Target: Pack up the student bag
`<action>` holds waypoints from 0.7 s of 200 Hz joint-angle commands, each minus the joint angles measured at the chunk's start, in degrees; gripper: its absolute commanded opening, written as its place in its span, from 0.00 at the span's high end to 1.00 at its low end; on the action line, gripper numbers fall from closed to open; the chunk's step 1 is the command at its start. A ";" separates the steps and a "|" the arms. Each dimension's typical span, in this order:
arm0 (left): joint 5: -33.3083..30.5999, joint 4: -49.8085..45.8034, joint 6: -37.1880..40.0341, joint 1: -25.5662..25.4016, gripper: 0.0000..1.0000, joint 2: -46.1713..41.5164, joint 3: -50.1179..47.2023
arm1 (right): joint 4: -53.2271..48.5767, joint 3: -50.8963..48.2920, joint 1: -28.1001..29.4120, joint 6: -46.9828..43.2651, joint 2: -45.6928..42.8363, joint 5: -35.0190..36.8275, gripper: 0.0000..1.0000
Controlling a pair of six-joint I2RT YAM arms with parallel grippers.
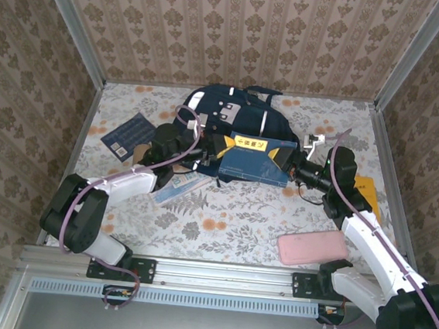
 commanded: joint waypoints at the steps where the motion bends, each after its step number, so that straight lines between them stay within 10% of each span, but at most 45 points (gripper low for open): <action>1: -0.18 3.56 0.00 1.13 0.99 -1.41 -1.02 | -2.75 2.13 -0.46 -1.21 -1.38 0.86 0.52; 140: 0.09 -4.42 6.49 0.72 0.99 -2.17 0.27 | 7.90 -1.21 -1.08 6.10 1.42 -2.72 0.69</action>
